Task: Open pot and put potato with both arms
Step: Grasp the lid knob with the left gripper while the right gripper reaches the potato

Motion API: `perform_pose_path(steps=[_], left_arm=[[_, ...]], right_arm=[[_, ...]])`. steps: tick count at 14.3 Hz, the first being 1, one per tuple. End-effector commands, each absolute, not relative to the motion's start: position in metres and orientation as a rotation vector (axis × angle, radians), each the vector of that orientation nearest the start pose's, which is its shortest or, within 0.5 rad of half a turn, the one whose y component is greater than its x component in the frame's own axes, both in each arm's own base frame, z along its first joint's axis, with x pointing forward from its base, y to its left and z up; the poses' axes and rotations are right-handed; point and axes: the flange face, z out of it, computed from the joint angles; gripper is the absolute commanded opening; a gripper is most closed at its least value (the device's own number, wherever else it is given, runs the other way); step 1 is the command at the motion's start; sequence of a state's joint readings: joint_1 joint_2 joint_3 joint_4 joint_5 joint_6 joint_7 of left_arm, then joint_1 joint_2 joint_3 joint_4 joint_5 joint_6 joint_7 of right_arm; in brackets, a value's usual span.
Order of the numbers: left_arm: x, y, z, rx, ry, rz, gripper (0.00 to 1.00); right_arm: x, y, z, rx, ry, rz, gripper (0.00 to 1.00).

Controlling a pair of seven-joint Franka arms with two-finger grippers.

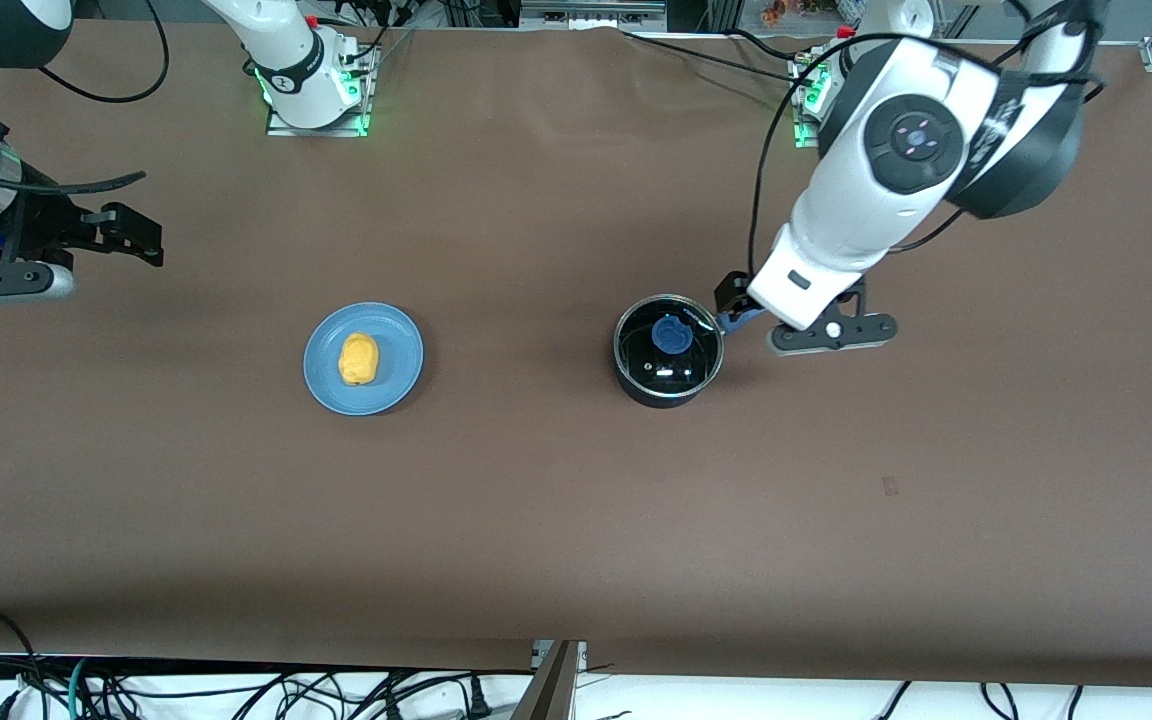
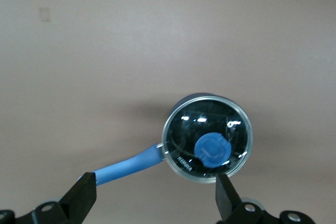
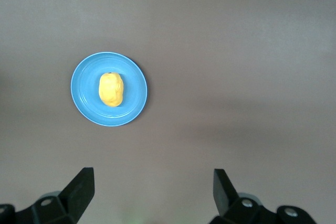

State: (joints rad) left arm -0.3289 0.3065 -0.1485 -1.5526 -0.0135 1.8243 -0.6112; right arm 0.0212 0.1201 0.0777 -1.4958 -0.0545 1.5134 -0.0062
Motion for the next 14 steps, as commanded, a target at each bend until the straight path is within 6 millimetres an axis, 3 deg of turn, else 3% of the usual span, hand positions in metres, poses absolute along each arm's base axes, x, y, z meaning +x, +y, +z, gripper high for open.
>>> perform_pose_path(steps=[1,3,7,10,14], left_arm=[[0.579,-0.311,0.449,-3.162,-0.257,0.035,1.0],[0.574,-0.319,0.435,-3.171,-0.268,0.014,1.0],[0.564,-0.339,0.414,-3.178,-0.241,0.006,1.0],[0.557,-0.347,0.394,-3.188,-0.242,-0.011,1.0],[0.548,-0.35,0.371,-3.18,-0.213,-0.039,1.0]], right_arm=[[0.586,0.05,0.576,-3.167,-0.151,0.179,1.0],[0.597,0.049,0.549,-3.159,-0.145,0.247,1.0],[0.603,0.054,0.525,-3.145,-0.159,0.317,1.0],[0.608,0.074,0.507,-3.153,-0.21,0.336,1.0],[0.623,0.109,0.449,-3.146,-0.275,0.378,1.0]])
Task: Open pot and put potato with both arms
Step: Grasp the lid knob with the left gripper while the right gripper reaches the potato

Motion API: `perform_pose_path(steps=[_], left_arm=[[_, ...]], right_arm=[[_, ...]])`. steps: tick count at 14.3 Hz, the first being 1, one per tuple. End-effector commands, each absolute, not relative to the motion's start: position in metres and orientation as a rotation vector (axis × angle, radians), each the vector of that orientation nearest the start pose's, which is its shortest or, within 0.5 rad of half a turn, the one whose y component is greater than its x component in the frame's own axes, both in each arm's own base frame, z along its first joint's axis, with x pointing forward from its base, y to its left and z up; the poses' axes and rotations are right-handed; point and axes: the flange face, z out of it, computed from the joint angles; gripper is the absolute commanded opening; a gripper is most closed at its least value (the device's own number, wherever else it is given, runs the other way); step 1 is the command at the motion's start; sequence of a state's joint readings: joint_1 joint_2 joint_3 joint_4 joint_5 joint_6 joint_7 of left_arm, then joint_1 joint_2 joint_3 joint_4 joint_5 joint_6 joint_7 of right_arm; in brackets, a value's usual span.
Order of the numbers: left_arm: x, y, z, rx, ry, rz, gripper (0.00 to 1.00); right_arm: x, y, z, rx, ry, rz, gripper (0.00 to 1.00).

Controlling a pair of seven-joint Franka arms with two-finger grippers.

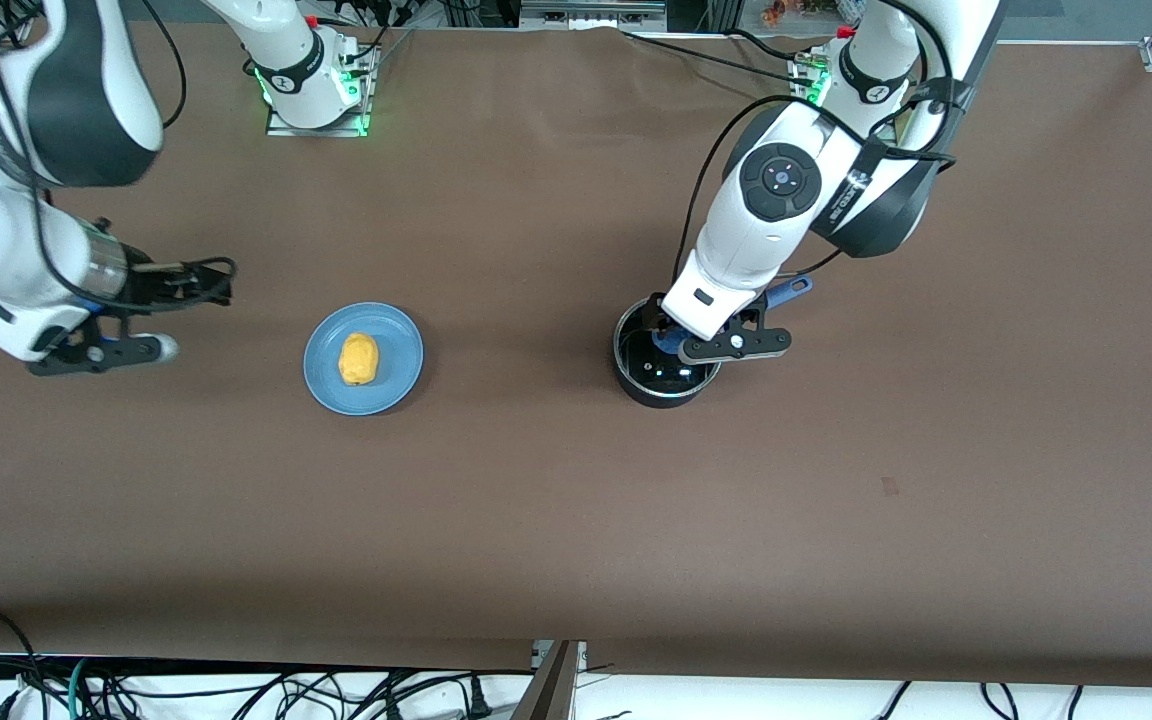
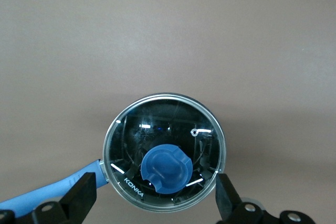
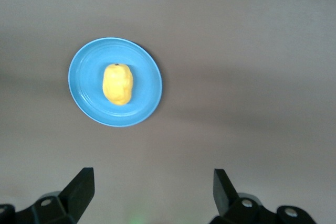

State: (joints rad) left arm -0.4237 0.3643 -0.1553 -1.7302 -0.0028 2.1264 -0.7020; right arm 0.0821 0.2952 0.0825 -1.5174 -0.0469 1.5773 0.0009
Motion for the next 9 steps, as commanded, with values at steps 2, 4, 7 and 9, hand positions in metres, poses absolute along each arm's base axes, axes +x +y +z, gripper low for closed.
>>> perform_pose_path(steps=[2,4,7,9], left_arm=[[0.545,-0.351,0.359,-3.183,-0.247,-0.05,1.0],[0.54,-0.359,0.345,-3.174,-0.241,-0.059,1.0],[0.539,-0.364,0.338,-3.155,-0.259,-0.083,1.0],[0.539,-0.364,0.334,-3.153,-0.259,-0.077,1.0]], right_arm=[[0.626,0.119,0.419,-3.138,-0.295,0.412,1.0],[0.624,0.123,0.4,-3.135,-0.304,0.41,1.0],[0.616,0.124,0.363,-3.136,-0.308,0.385,1.0],[0.608,0.133,0.337,-3.147,-0.254,0.356,1.0]])
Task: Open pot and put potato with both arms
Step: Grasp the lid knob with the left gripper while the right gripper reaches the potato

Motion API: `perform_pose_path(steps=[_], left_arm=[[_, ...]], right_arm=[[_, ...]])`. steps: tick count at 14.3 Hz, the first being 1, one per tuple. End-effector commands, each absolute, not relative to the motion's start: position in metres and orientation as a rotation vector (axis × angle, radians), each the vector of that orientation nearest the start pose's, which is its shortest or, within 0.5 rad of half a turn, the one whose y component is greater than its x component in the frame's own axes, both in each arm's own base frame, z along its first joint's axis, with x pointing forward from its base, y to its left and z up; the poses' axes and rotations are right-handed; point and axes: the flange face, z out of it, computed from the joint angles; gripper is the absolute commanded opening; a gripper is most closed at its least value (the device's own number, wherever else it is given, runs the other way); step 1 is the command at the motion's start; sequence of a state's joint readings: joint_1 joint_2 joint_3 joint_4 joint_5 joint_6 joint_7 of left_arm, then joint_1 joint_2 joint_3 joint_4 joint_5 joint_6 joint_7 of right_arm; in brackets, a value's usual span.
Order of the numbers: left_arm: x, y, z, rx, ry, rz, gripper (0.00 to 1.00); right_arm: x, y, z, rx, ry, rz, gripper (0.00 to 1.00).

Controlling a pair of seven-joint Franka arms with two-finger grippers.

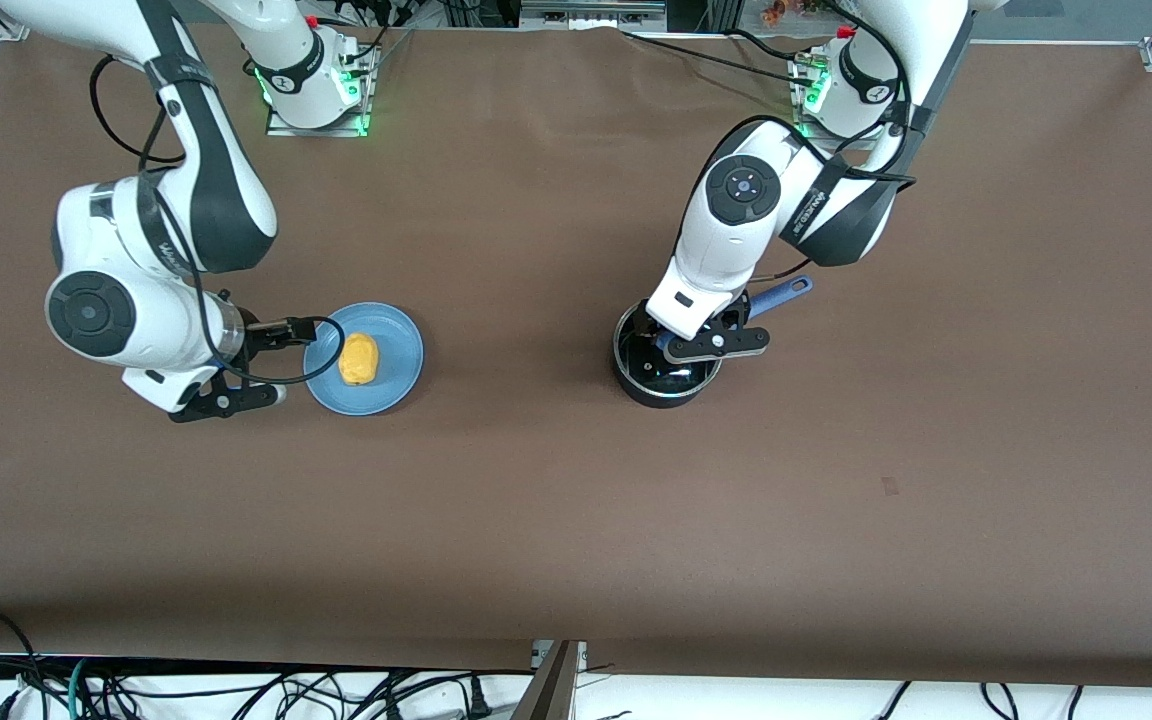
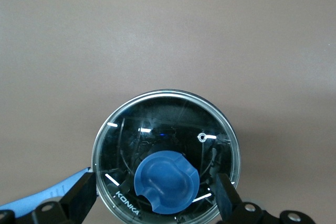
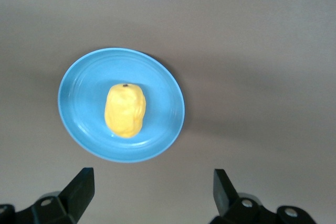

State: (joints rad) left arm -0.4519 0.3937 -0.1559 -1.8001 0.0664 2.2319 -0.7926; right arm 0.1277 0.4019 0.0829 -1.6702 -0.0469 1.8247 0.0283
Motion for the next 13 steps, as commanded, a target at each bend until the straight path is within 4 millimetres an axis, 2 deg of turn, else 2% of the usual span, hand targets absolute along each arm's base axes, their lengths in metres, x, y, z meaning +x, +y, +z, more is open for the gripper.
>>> perform_pose_path(steps=[1,3,8,11,13], left_arm=[[0.537,-0.367,0.334,-3.154,-0.252,-0.078,1.0],[0.538,-0.368,0.329,-3.156,-0.25,-0.08,1.0],[0.537,-0.374,0.312,-3.162,-0.234,-0.078,1.0],[0.537,-0.375,0.301,-3.168,-0.233,-0.08,1.0],[0.536,-0.375,0.299,-3.166,-0.229,-0.077,1.0]], right_arm=[[0.604,0.141,0.328,-3.156,-0.217,0.345,1.0],[0.599,0.155,0.315,-3.166,-0.159,0.363,1.0],[0.593,0.161,0.262,-3.171,0.006,0.346,1.0],[0.595,0.162,0.234,-3.164,0.021,0.307,1.0],[0.594,0.174,0.215,-3.162,0.039,0.279,1.0]])
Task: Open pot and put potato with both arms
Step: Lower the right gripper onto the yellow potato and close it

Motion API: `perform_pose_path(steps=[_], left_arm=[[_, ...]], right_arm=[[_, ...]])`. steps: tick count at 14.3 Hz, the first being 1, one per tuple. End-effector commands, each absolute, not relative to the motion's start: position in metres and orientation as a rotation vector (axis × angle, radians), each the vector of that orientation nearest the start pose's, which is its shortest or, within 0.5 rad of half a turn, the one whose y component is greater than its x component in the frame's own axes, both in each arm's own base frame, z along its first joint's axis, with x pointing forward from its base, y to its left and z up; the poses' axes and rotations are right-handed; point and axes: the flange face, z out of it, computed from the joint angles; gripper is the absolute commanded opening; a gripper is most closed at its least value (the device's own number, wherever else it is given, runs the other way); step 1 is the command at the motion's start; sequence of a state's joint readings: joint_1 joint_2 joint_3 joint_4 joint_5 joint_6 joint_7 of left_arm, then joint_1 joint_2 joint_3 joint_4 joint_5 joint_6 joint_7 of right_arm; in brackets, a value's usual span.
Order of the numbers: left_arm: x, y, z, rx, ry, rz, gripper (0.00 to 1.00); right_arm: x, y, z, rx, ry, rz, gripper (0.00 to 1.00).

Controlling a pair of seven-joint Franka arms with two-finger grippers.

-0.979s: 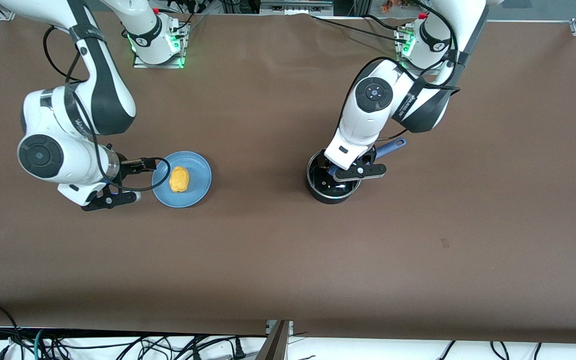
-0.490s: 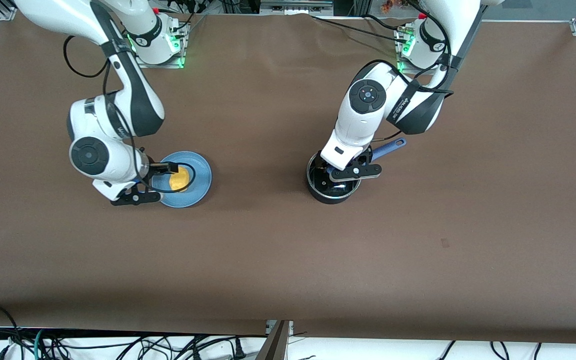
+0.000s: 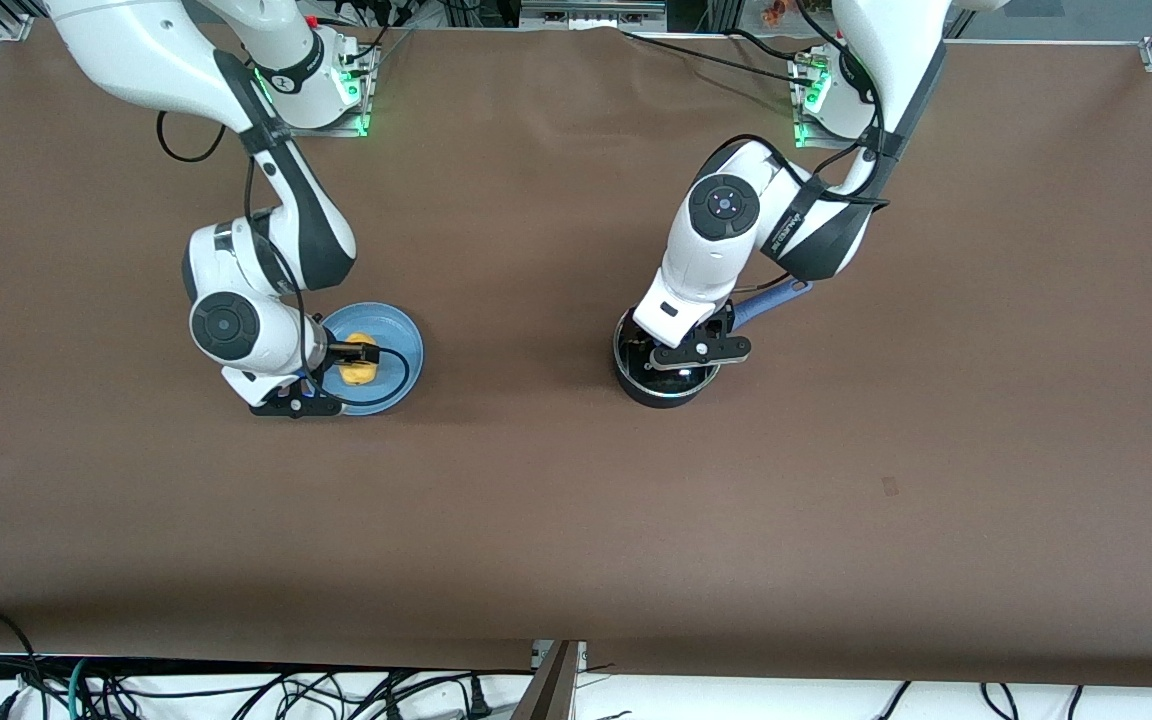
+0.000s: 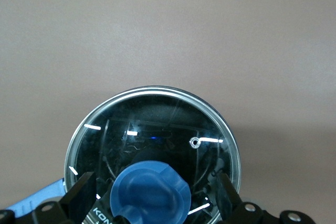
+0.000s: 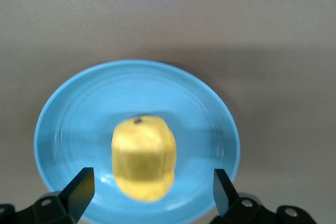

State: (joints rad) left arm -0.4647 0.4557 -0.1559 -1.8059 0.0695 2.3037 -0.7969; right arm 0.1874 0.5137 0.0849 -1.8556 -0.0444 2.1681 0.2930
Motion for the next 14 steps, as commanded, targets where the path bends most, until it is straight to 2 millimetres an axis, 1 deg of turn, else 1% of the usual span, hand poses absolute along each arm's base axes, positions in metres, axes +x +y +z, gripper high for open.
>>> perform_pose_path(steps=[1,3,5,6,7,11,13,14], left_arm=[[0.536,-0.374,0.298,-3.151,-0.203,-0.094,1.0],[0.538,-0.373,0.291,-3.141,-0.185,-0.108,1.0],[0.539,-0.372,0.289,-3.147,-0.194,-0.119,1.0],[0.539,-0.373,0.29,-3.146,-0.23,-0.121,1.0],[0.539,-0.374,0.286,-3.144,-0.262,-0.115,1.0],[0.538,-0.374,0.285,-3.146,-0.264,-0.116,1.0],[0.536,-0.373,0.281,-3.14,-0.262,-0.105,1.0],[0.535,-0.373,0.28,-3.139,-0.262,-0.101,1.0]], right_arm=[[0.593,0.18,0.21,-3.161,0.057,0.267,1.0],[0.591,0.189,0.203,-3.162,0.067,0.257,1.0],[0.59,0.19,0.199,-3.162,0.065,0.262,1.0],[0.59,0.19,0.199,-3.163,0.065,0.264,1.0],[0.589,0.188,0.199,-3.164,0.066,0.273,1.0],[0.584,0.182,0.198,-3.176,0.042,0.308,1.0],[0.58,0.177,0.199,-3.18,-0.003,0.333,1.0],[0.579,0.175,0.202,-3.179,-0.033,0.329,1.0]])
